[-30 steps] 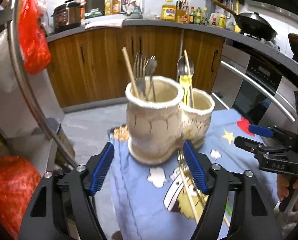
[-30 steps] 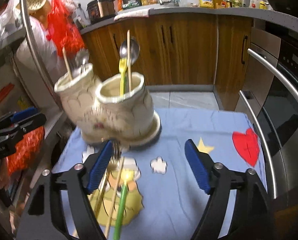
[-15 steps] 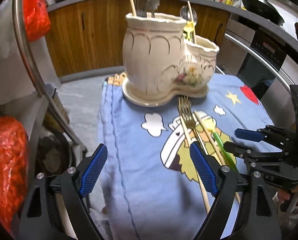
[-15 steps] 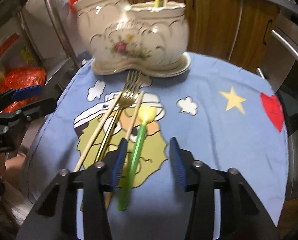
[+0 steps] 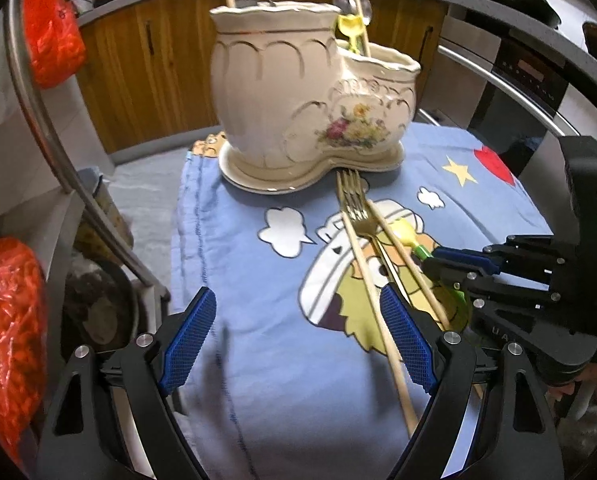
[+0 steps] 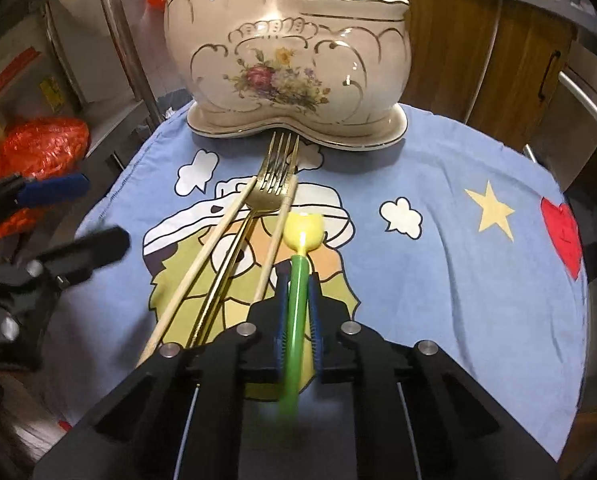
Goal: Organize utensils
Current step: 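Grasp the green-handled tulip spoon with the right tool while the left tool grasps a wooden chopstick, then lift the tulip spoon with the right tool while the left tool carries the chopstick to the holder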
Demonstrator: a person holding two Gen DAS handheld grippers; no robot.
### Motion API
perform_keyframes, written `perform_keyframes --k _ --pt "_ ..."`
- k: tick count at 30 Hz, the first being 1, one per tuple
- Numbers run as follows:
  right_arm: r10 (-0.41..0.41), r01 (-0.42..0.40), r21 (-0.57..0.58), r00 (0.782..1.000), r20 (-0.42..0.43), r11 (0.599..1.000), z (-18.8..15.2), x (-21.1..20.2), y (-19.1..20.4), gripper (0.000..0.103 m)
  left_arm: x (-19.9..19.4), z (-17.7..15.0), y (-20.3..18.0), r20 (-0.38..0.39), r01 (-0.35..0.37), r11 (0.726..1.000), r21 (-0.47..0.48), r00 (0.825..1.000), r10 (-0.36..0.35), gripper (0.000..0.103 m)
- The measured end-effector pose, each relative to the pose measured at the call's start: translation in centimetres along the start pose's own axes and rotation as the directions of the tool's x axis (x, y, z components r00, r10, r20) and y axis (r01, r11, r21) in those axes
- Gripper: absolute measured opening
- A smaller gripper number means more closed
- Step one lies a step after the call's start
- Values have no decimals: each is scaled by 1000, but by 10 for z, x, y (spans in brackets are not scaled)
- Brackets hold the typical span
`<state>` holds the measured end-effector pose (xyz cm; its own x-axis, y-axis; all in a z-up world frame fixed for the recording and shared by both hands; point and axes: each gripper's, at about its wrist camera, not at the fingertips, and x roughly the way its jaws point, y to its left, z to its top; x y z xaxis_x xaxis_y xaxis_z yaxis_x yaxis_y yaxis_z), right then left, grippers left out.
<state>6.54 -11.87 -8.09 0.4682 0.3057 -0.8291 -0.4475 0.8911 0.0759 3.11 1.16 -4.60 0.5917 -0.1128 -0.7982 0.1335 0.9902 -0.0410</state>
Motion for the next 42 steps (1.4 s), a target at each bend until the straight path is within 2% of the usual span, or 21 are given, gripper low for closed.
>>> perform_keyframes --k 3,7,11,13,17,18,19,25,31,42 --pt "23 -24 40 1000 21 999 -4 -7 -8 9 3 -2 -11 -19 20 1000 22 1000 -20 80" --pt "45 -49 68 998 53 997 -8 -21 -19 9 12 -5 -30 -81 63 996 60 995 -58 48" --pt "55 -61 83 996 76 995 -11 -31 -27 9 17 -11 -43 -126 76 993 85 990 -65 33" --pt "63 -70 90 995 82 993 -12 -34 -29 9 20 -15 -50 -147 70 992 101 988 -55 22" --pt "78 -86 90 993 93 992 -15 -36 -29 9 24 -17 -58 -154 51 991 120 988 -32 20" --pt "79 -88 91 992 95 992 -16 -36 -28 9 25 -17 -60 -150 39 991 128 988 -19 17" --pt "79 -88 92 992 97 992 -16 -36 -28 9 26 -17 -60 -142 22 990 142 990 -2 10" --pt "80 -92 99 990 118 991 -18 -43 -31 9 23 -17 -46 -124 59 993 104 991 -46 7" --pt "77 -92 97 987 143 991 -16 -52 -30 9 3 -19 -36 -79 72 993 92 995 -64 6" --pt "96 -112 78 977 192 991 -6 -62 -23 9 -45 -6 -20 69 91 993 77 993 -96 6"
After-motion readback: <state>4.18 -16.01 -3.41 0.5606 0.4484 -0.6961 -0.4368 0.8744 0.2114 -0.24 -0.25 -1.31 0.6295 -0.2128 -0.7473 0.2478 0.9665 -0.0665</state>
